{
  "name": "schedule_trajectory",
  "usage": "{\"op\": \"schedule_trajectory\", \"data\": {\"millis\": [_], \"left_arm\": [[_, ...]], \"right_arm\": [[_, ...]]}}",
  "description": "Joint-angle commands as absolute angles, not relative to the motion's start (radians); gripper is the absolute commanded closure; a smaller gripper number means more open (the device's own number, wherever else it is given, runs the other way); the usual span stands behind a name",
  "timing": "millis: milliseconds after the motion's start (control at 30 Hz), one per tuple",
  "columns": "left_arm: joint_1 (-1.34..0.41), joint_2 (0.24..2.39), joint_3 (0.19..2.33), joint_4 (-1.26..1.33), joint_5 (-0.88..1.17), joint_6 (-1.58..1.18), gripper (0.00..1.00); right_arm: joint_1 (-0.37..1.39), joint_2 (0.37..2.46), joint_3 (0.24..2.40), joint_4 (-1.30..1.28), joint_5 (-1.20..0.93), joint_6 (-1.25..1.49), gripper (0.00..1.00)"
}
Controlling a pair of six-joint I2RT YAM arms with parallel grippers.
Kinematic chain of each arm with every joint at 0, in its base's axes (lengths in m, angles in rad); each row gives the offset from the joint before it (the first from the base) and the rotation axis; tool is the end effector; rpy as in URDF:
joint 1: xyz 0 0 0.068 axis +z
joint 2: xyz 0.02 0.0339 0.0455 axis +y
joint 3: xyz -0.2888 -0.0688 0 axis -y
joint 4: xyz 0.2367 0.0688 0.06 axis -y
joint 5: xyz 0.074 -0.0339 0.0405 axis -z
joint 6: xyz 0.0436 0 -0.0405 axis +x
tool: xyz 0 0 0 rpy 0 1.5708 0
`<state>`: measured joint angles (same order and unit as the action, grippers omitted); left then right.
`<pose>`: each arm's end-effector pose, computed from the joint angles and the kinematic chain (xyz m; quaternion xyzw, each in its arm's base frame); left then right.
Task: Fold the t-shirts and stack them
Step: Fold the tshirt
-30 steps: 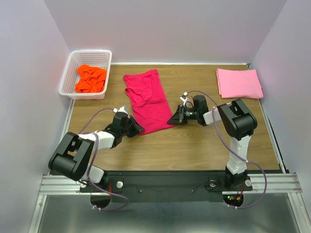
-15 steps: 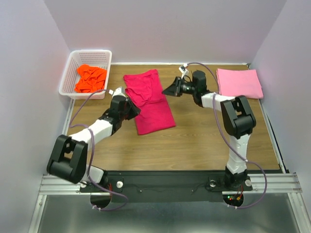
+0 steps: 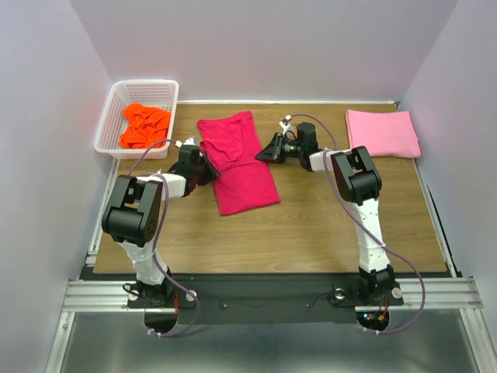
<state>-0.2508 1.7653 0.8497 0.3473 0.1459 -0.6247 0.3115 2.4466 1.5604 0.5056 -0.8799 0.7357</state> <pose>0.3533 -0.0971 0.1827 -0.1282 0.8659 -0.2610 0.4070 0.4966 0.1952 0.1152 -0.0757 0.7827 0.5590 0.2629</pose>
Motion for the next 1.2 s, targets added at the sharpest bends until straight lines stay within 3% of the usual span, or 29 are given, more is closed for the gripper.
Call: {"op": "schedule_trajectory", "data": {"millis": [0,233,500,600,667,800,867,1033,1167], "left_arm": [[-0.215,1.772,0.847,0.364,0.149,-0.606,0.71],[-0.222,1.637,0.851,0.331,0.189,-0.586,0.64],[-0.310,1.356,0.764,0.120,0.129,-0.598,0.46],[-0.357,1.258,0.709,0.011,0.035,-0.656,0.17],[-0.374,1.185,0.655,-0.047,0.017,-0.705,0.14],[-0.409,1.143,0.606,-0.135,-0.037,-0.735,0.14],[-0.425,1.155,0.603,-0.170,-0.058,-0.733,0.15],[-0.457,1.203,0.604,-0.172,-0.087,-0.739,0.32],[-0.469,1.262,0.633,-0.173,-0.115,-0.710,0.32]], "right_arm": [[0.281,2.456,1.551,0.503,-0.830,0.726,0.81],[0.273,2.321,1.572,0.301,-0.816,0.592,0.80],[0.327,1.995,1.283,0.262,-0.761,0.612,0.76],[0.350,1.886,1.192,0.127,-0.604,0.604,0.63],[0.357,1.841,1.164,0.044,-0.548,0.579,0.55],[0.364,1.775,1.141,-0.187,-0.414,0.522,0.41],[0.376,1.741,1.115,-0.245,-0.367,0.512,0.39],[0.432,1.710,1.106,-0.307,-0.264,0.515,0.36],[0.491,1.721,1.120,-0.334,-0.201,0.519,0.35]]}}
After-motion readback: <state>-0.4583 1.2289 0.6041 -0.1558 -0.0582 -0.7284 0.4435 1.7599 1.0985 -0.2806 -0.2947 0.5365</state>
